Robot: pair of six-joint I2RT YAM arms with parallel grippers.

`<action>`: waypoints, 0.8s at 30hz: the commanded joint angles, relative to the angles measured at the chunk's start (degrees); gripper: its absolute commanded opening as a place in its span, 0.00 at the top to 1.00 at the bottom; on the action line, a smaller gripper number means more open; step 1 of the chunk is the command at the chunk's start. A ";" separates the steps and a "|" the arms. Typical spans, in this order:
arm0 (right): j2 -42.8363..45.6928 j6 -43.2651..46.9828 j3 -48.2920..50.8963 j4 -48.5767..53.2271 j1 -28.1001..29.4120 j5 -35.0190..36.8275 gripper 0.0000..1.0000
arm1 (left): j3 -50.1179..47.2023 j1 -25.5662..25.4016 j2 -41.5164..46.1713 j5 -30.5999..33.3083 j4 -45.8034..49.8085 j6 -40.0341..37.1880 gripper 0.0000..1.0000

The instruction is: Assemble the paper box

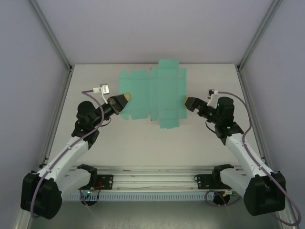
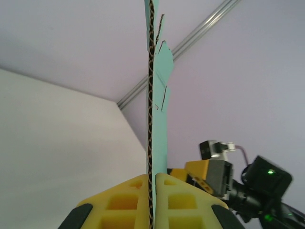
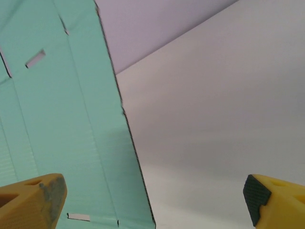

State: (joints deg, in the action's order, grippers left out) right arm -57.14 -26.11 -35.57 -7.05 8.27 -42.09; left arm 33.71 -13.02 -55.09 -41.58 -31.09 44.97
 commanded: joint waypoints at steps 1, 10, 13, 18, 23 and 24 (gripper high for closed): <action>-1.57 -3.21 -1.04 -6.89 -0.20 -11.49 0.15 | 1.86 0.28 2.54 -1.47 2.44 1.08 1.00; -4.23 -5.18 0.36 -18.27 -0.23 -17.28 0.60 | 1.27 0.28 3.85 0.35 3.31 1.00 1.00; -3.59 -3.98 -0.28 -17.29 -0.20 -18.60 0.72 | 1.05 0.27 3.85 0.94 3.26 1.11 1.00; -2.42 -2.19 -0.08 -16.90 -0.20 -20.44 0.77 | 0.92 0.30 3.76 1.60 3.23 0.82 1.00; -2.33 -0.23 -0.34 -15.58 -0.16 -21.37 0.83 | 0.45 0.29 3.59 2.05 3.28 0.82 1.00; -2.27 0.07 -0.52 -15.26 -0.18 -20.99 0.87 | 0.46 0.28 3.59 2.06 3.40 0.80 1.00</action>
State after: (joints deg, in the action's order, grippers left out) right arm -60.38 -28.21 -35.05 -21.41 8.03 -61.04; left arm 34.09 -12.97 -52.18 -40.03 -26.96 45.19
